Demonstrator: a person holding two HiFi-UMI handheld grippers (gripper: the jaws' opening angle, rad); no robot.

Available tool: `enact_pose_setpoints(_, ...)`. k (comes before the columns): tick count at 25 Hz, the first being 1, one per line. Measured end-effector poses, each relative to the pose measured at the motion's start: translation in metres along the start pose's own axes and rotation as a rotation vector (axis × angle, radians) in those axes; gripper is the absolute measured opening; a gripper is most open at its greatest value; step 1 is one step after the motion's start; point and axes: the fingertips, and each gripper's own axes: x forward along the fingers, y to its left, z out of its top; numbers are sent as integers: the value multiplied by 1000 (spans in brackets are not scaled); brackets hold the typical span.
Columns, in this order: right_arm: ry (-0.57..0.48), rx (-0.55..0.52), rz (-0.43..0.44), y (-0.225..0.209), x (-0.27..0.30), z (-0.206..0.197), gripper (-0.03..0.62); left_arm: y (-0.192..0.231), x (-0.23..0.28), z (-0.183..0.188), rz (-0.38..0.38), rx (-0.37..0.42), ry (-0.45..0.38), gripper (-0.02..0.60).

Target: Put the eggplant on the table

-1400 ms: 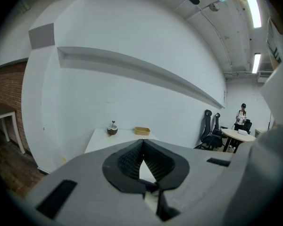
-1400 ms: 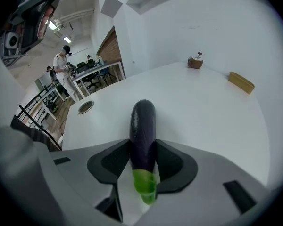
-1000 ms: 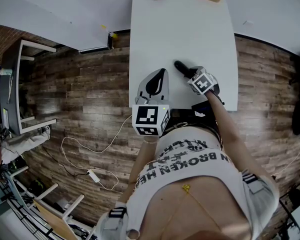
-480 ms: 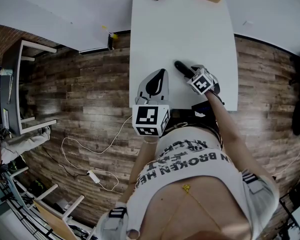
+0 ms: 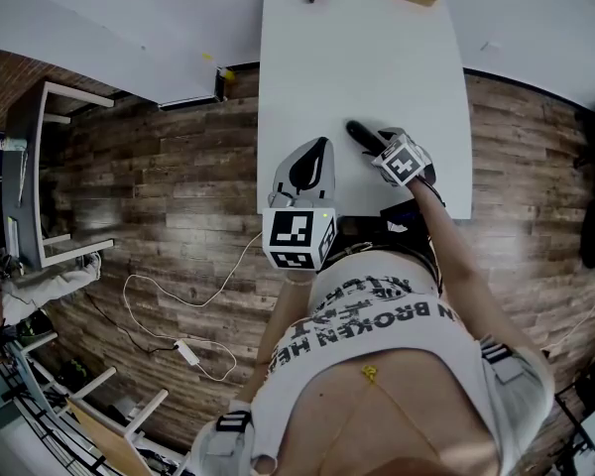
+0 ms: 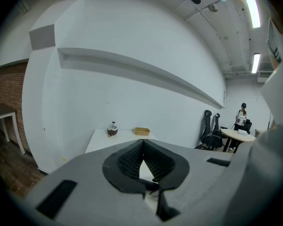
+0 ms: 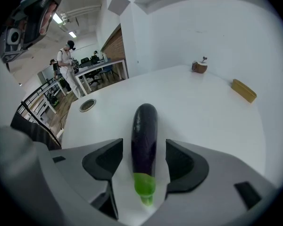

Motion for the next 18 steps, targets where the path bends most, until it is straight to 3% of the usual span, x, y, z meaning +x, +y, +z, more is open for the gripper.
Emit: enact_pose_setpoints(18, -38, -15, 30, 6, -19, 10, 264, -5, -4, -2, -10, -2, -5, -2)
